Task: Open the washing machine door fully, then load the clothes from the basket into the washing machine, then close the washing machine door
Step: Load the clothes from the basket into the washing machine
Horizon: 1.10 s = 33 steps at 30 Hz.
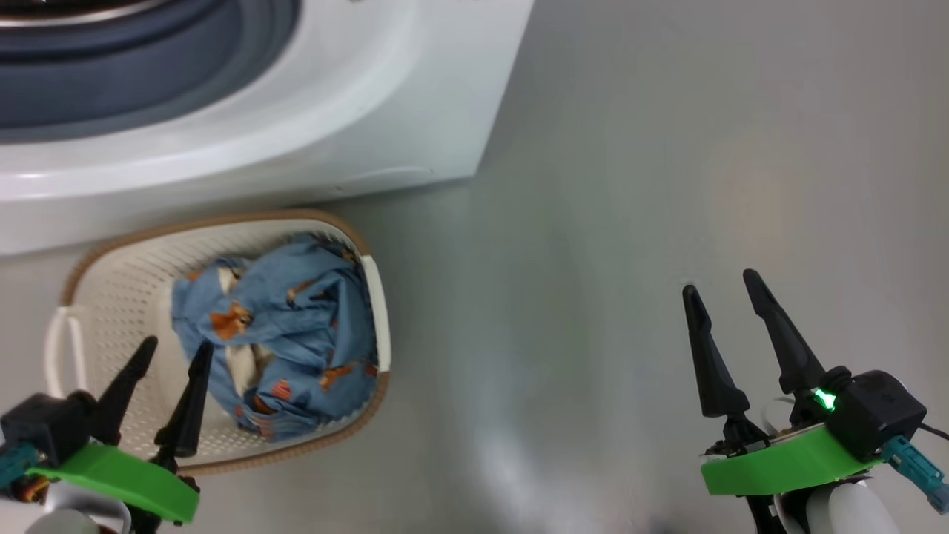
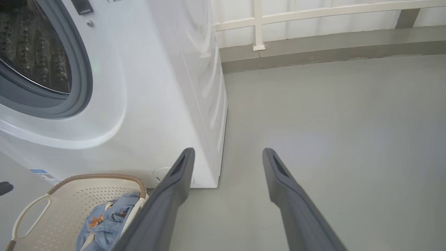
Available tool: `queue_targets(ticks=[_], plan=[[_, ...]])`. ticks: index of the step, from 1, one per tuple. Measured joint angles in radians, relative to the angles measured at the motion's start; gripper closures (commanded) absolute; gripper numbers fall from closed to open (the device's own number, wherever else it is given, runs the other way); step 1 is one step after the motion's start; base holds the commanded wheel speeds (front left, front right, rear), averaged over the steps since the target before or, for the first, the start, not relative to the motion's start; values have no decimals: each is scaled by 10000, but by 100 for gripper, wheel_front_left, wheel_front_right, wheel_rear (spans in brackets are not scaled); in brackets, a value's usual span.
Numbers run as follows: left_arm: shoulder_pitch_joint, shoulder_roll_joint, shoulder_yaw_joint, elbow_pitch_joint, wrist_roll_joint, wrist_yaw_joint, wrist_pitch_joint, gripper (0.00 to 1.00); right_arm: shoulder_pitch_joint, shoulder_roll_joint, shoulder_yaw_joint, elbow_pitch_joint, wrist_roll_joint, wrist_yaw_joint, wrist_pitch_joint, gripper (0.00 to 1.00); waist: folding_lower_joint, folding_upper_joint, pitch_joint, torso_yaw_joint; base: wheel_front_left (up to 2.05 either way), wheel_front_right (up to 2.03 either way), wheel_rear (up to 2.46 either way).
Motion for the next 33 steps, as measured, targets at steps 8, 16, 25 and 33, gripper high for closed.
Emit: queue_targets(ticks=[8, 16, 25, 33], plan=[[-693, 719, -1097, 105, -681, 0, 0, 0, -44, 0, 230, -320, 332, 0, 0, 0, -1, 0, 1116, -513, 0, 0, 0], [-1670, 1616, -2247, 309, -1064, 0, -2, 0, -230, 2, 451, -637, 533, 0, 0, 0, 0, 0, 2128, -1042, 0, 0, 0], [-2636, 1852, -3072, 888, -1193, 0, -2, 0, -278, 8, 631, -901, 606, 0, 0, 0, -1, 0, 3156, -1480, 0, 0, 0], [-3367, 1988, -3404, 1413, -1106, 0, -2, 0, -275, 12, 662, -1208, 600, 0, 0, 0, 0, 0, 3758, -1719, 0, 0, 0]])
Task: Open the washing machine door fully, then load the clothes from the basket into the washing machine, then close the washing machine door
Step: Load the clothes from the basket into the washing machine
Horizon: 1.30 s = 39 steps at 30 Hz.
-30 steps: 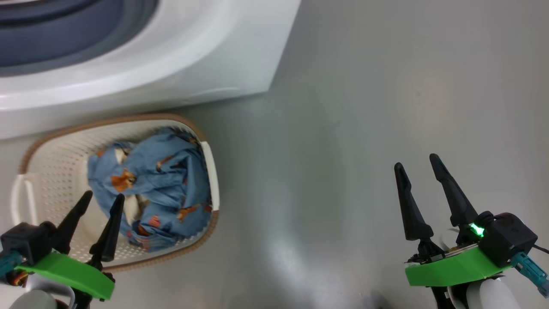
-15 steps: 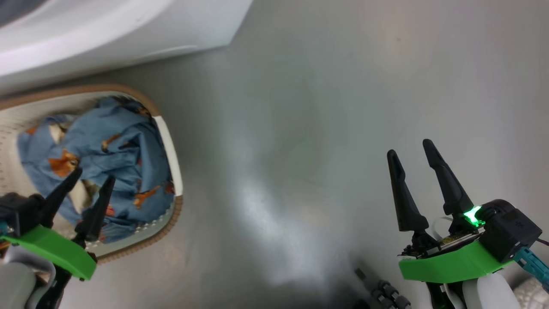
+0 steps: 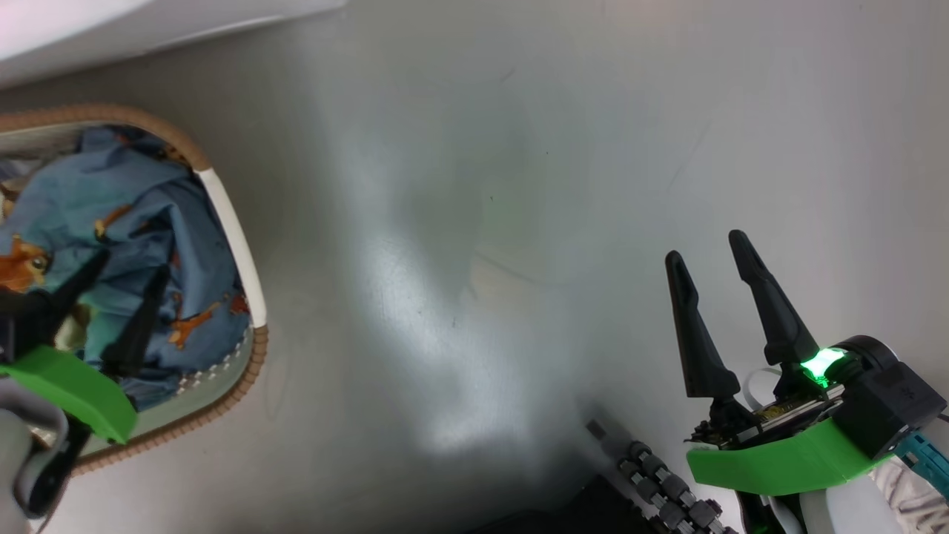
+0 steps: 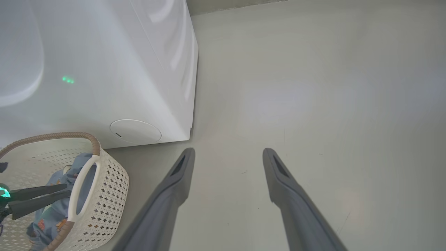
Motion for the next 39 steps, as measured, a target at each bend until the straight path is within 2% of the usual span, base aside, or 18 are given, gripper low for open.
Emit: queue_targets(ticks=[5, 12, 17, 22, 23, 24, 25, 26, 27, 34, 39], plan=[[-456, 184, -174, 487, 288, 0, 0, 0, 2, 6, 115, -73, 4, 0, 0, 0, 0, 0, 337, -139, 0, 0, 0], [-1164, 153, -894, 1300, 290, 0, 0, 0, 71, 12, 157, -117, 6, 0, 0, 0, 0, 0, 581, -234, 0, 0, 0], [-1894, -69, -1657, 2144, 222, 0, 13, 0, 128, 15, 159, -150, 6, 0, 0, 0, 0, 0, 622, -183, 0, 0, 0], [-2584, -359, -2541, 2851, 40, 0, 491, 0, 323, 17, 171, -176, 6, 0, 0, 0, 0, 0, 600, -160, 0, 0, 0], [-2688, -403, -2694, 2976, 4, 0, 593, 20, 379, 17, 173, -184, 6, 0, 0, 0, 0, 0, 588, -161, 0, 0, 0], [-2783, -428, -2863, 3104, -21, 0, 711, 53, 423, 17, 176, -196, 6, 0, 0, 0, 1, 0, 574, -164, 0, 0, 0], [-2860, -449, -3003, 3202, -63, 0, 779, 68, 468, 19, 174, -207, 6, 0, 0, 0, 0, 0, 562, -167, 0, 0, 0], [-2946, -464, -3133, 3306, -90, 0, 800, 68, 496, 19, 174, -209, 6, 0, 0, 0, 0, 0, 554, -168, 0, 0, 0], [-3020, -489, -3244, 3409, -121, 0, 803, 100, 496, 19, 171, -209, 6, 0, 0, 0, 0, 0, 545, -168, 0, 0, 0], [-3149, -545, -3595, 3772, -723, 0, 420, 100, 464, 21, 209, -192, 94, 0, 0, 0, 0, 0, 402, -197, 0, 0, 0], [-3103, -447, -3396, 3616, -1198, 0, 82, 100, 20, 21, 238, -42, 113, 0, 0, 0, 0, 0, 66, -209, 0, 0, 0]])
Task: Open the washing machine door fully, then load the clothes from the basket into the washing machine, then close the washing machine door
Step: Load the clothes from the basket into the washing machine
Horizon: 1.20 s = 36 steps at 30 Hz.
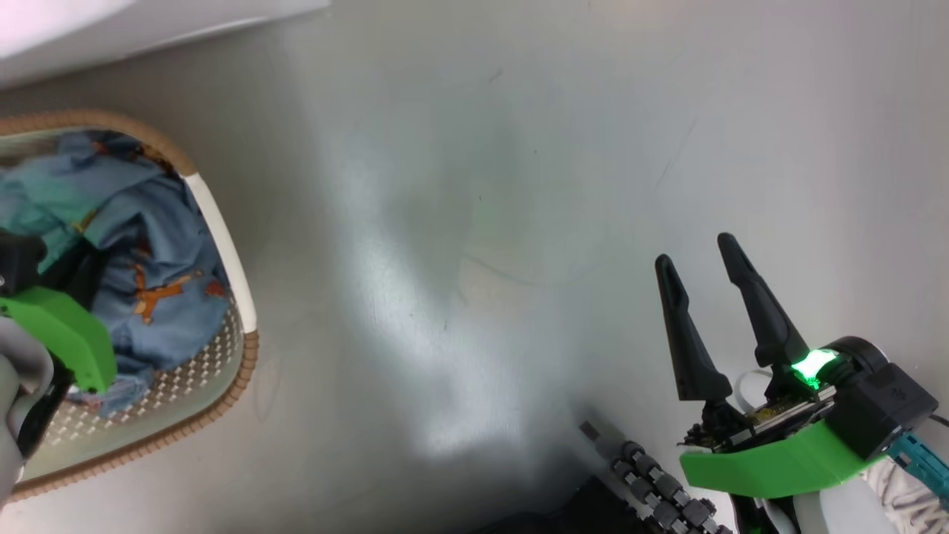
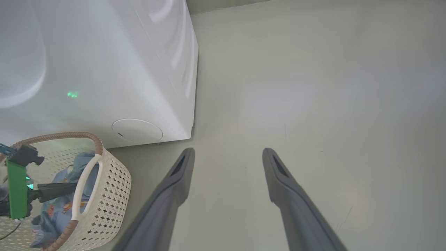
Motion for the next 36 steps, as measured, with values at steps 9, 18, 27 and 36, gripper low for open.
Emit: queue_targets(ticks=[9, 18, 27, 36], plan=[[1436, -209, 2445, -1547, 727, 0, -13, 100, -219, -4, -213, 428, 13, 0, 0, 0, 0, 0, -951, 348, 0, 0, 0], [2966, -1057, 4840, -2832, 1680, 0, -13, 100, -374, -10, -288, 907, -77, 0, 0, 0, 0, 0, -2052, 812, 0, 0, 0], [4416, -1971, 6849, -3710, 2403, 0, -13, 100, -403, -27, -360, 1455, -213, 0, 0, 0, 0, 0, -3227, 1376, 0, 0, 0], [5411, -2748, 7986, -4326, 2993, 0, -13, 100, -396, -48, -370, 1979, -286, 0, 0, 0, 0, 0, -4324, 1849, 0, 0, 0]])
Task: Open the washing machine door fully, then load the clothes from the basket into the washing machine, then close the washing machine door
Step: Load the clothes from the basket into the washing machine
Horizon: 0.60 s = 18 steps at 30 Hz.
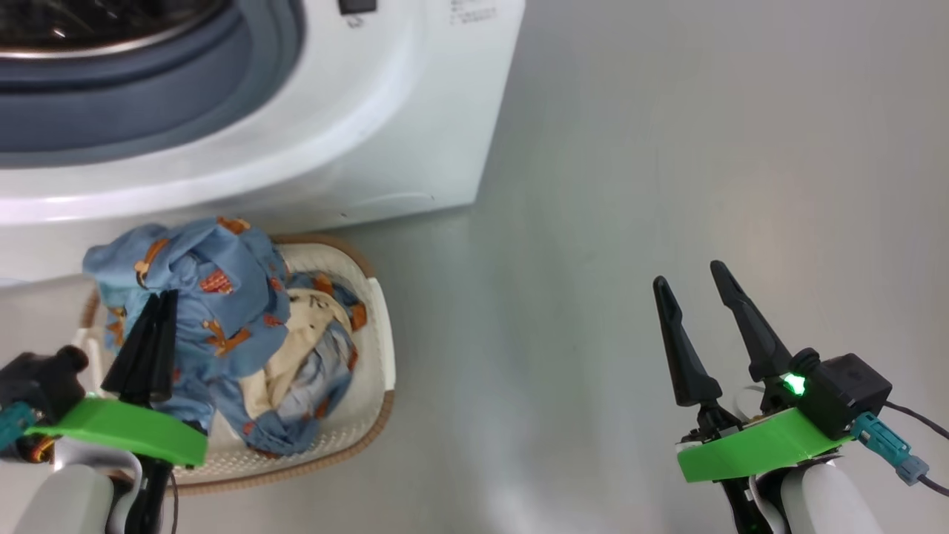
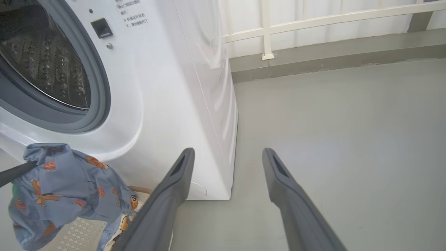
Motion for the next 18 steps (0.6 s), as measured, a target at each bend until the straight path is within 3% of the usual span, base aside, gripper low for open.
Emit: queue_targets(ticks=[18], plan=[[2122, -1129, 2259, -2328, 2243, 0, -2, 100, 523, -13, -221, 663, -102, 0, 0, 0, 0, 0, -2322, 853, 0, 0, 0]])
